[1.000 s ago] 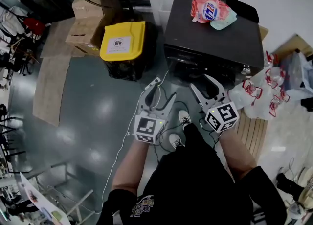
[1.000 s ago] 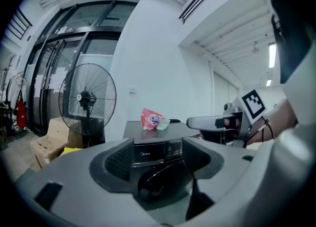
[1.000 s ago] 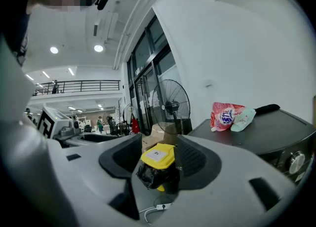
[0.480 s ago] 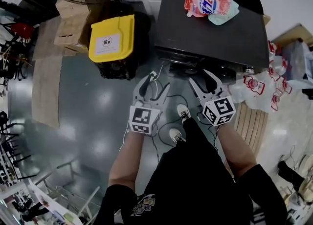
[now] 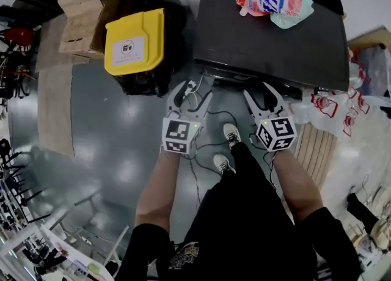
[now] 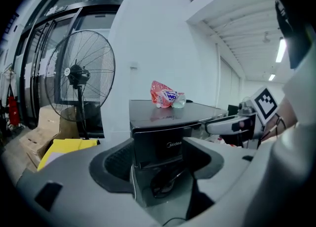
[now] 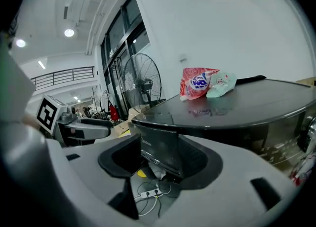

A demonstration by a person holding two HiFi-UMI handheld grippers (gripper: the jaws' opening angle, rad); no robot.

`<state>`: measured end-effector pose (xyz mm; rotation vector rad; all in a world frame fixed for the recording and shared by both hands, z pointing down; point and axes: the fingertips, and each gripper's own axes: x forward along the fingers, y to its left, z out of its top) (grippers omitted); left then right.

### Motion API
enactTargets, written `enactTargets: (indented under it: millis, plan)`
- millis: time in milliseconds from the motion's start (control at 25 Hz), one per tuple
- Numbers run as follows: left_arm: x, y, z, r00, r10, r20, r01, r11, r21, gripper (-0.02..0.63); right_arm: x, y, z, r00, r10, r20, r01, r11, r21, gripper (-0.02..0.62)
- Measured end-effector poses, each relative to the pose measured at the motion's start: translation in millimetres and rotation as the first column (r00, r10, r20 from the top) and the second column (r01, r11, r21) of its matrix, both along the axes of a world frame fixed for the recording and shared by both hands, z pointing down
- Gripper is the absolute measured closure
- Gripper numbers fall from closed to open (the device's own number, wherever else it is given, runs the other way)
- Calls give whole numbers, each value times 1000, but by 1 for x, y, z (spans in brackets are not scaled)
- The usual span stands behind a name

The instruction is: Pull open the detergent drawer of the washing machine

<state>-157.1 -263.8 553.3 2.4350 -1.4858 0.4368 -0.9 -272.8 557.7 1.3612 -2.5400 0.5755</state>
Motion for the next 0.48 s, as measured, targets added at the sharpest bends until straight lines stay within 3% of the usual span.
enactTargets:
  millis: [320,400,480]
  plan:
    - [-7,-44,28,1000,6,-21,-7,999,-51,330,-4,-21,30,999,36,-38,-37,998,-45,344]
    - [-8,-53,36,1000,18,-14,-19,998,-54,330,-5,-23,33,997,51,-55,-53,998,-37,370]
    - [-8,-60,43,1000,31,-3,-31,998,-53,330,-6,-22,37,996,63,-63,-66,997,-43,347]
